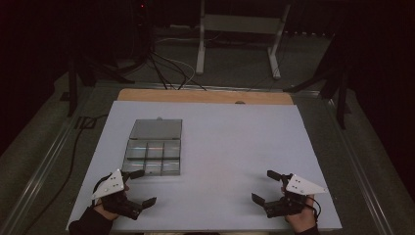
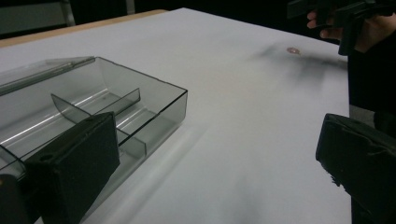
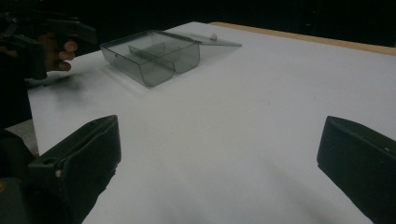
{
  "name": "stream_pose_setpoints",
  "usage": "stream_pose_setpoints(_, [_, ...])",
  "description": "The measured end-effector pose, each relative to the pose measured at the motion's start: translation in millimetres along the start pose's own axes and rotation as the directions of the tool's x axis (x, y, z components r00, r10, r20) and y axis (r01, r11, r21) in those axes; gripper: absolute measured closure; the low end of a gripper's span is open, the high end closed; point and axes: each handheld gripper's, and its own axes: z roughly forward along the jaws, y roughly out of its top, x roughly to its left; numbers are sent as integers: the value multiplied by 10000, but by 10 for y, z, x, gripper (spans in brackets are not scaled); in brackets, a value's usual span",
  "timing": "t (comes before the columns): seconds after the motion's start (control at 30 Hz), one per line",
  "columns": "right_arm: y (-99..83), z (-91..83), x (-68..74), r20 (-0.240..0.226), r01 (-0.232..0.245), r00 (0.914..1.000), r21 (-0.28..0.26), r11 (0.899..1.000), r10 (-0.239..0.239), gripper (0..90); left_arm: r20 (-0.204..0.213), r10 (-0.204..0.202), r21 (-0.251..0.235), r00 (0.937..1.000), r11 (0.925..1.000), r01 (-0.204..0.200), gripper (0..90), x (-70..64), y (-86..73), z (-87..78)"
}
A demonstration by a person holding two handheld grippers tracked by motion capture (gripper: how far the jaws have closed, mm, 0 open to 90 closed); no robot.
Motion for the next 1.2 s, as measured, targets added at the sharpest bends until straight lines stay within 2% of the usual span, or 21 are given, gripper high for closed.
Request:
stream_pose_setpoints(0.1, [-4, -6, 2, -88, 59, 9999, 12, 10000, -58, 0, -13, -21, -69, 10000, 10000, 20, 9, -14, 12, 3])
stream_pose_setpoints(0.13, [3, -26, 8, 71, 301, 9995, 8, 9995, -301, 0, -16, -6, -66, 10000, 10000, 6, 9, -18, 14, 5])
stream_pose_setpoints(0.37, [-4, -41, -23, 270, 269, 9993, -19, 9996, -269, 0, -37, -35, -143, 10000, 9999, 34, 9, -15, 7, 0])
stream_pose_setpoints(0.43, [-2, -19, -11, 365, 273, 9989, 185, 9995, -280, 0, -211, 2, -142, 9998, 9999, -5, 9, -12, -4, -15])
stream_pose_setpoints(0.47, [6, 17, 14, 393, 467, 9980, 453, 9979, -485, 0, -217, -59, -156, 9997, 9999, 56, 9, -1, -9, -22])
stream_pose_setpoints(0.5, [6, 17, 14, 393, 467, 9980, 453, 9979, -485, 0, -217, -59, -156, 9997, 9999, 56, 9, -1, -9, -22])
stream_pose_setpoints(0.53, [15, 47, 43, 429, 712, 9963, 751, 9946, -745, 0, -204, -87, -199, 9998, 9998, 83, 10, 4, -10, -26])
stream_pose_setpoints(0.57, [15, 47, 43, 429, 712, 9963, 751, 9946, -745, 0, -179, -113, -255, 9998, 9996, 109, 10, 5, -10, -29])
stream_pose_setpoints(0.6, [18, 78, 72, 391, 841, 9953, 1046, 9910, -886, 0, -174, -114, -267, 9998, 9996, 109, 10, 7, -9, -32])
stream_pose_setpoints(0.67, [18, 98, 89, 329, 832, 9956, 1227, 9889, -879, 0, -127, -115, -251, 9999, 9996, 112, 10, 10, -8, -28])
stream_pose_setpoints(0.83, [60, 80, 106, 321, 740, 9965, 916, 9930, -772, 0, -89, -78, -251, 9999, 9997, 76, 10, 5, -8, -27])
stream_pose_setpoints(0.87, [90, 59, 108, 448, 805, 9955, 669, 9945, -836, 0, -104, -66, -223, 9999, 9997, 64, 10, 8, -12, -30])
stream_pose_setpoints(1.07, [149, -11, 87, 829, 1006, 9913, 230, 9947, -1022, 0, -92, -88, -240, 9999, 9997, 85, 9, 13, -10, -28])
stream_pose_setpoints(1.13, [154, -23, 82, 949, 1063, 9896, 237, 9941, -1081, 0, -45, -61, -216, 10000, 9997, 60, 10, 13, -10, -23])
stream_pose_setpoints(1.2, [163, -72, 46, 1247, 874, 9883, 98, 9961, -879, 0, -52, -51, -212, 10000, 9998, 50, 10, 13, -9, -25])
